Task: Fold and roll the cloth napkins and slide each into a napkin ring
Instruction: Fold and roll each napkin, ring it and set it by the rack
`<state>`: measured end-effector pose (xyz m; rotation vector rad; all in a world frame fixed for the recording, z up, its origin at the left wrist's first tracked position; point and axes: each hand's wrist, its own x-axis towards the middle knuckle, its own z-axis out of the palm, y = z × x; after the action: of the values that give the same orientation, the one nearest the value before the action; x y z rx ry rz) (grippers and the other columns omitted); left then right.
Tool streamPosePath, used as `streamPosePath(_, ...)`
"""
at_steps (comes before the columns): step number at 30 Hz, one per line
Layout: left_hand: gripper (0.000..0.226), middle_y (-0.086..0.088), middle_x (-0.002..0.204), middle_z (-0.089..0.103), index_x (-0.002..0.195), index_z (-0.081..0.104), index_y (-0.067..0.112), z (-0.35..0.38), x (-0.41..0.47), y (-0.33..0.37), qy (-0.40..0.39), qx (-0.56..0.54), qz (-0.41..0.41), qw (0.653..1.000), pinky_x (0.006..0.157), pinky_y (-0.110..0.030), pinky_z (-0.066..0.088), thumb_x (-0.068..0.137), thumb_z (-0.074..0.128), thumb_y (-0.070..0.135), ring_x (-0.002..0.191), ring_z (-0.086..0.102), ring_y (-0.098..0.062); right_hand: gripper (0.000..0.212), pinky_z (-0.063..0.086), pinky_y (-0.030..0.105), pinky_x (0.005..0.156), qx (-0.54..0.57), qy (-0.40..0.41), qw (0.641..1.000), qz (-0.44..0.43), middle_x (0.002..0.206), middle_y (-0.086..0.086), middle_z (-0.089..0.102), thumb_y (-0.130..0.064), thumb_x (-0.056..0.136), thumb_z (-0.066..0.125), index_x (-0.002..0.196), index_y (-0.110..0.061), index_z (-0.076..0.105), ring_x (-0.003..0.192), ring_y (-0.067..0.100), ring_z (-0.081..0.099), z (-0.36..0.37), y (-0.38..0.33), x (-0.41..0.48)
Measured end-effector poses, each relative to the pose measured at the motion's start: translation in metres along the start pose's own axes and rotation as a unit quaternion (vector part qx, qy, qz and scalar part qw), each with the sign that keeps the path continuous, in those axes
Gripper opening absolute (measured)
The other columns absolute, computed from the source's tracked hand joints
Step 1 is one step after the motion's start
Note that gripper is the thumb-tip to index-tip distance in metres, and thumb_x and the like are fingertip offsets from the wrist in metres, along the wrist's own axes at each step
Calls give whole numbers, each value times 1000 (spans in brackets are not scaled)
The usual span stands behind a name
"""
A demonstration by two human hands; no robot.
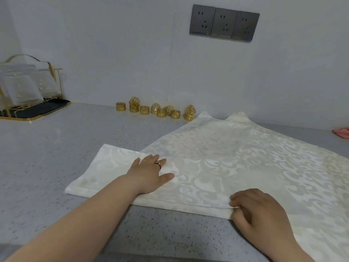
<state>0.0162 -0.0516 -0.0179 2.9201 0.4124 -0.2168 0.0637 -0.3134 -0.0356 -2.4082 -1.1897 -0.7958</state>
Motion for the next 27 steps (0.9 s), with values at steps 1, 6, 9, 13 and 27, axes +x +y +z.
streamPosePath(1,68,0,156,-5,148,2,21,0,-1,0,-4,1,-2,1000,115,-38,-3,93,22,56,143,-6,-15,27,40,13,58,2,-1,1000,-1,64,-13,66,-28,68,42,55,-20,65,75,7,48,-2,-1,0)
streamPosePath(6,60,1,156,-7,147,1,22,8,-6,2,28,3,-6,1000,115,-37,-5,96,17,50,143,-8,-14,61,37,9,56,46,-29,998,34,78,-12,69,-52,95,21,70,-23,69,81,5,56,-14,-33,23)
streamPosePath(9,53,2,156,-4,148,4,23,10,-8,2,48,-2,-6,999,115,-35,-4,99,16,40,143,-6,-12,35,37,23,91,108,-119,985,69,130,-6,52,-33,98,33,120,-20,56,120,10,46,-9,-57,68)
streamPosePath(13,50,3,156,-2,147,8,22,11,-9,2,64,-8,-11,998,115,-33,-3,100,17,34,143,-4,-11,47,14,27,111,78,-255,960,90,153,3,20,-29,99,29,143,-16,24,140,17,18,41,-75,111)
streamPosePath(27,56,0,156,-2,147,3,23,-6,-19,-79,55,17,-148,987,115,-37,4,97,14,47,143,-1,-17,67,2,40,116,-44,-325,896,298,156,7,0,-54,94,19,147,-14,7,144,24,0,31,21,67)
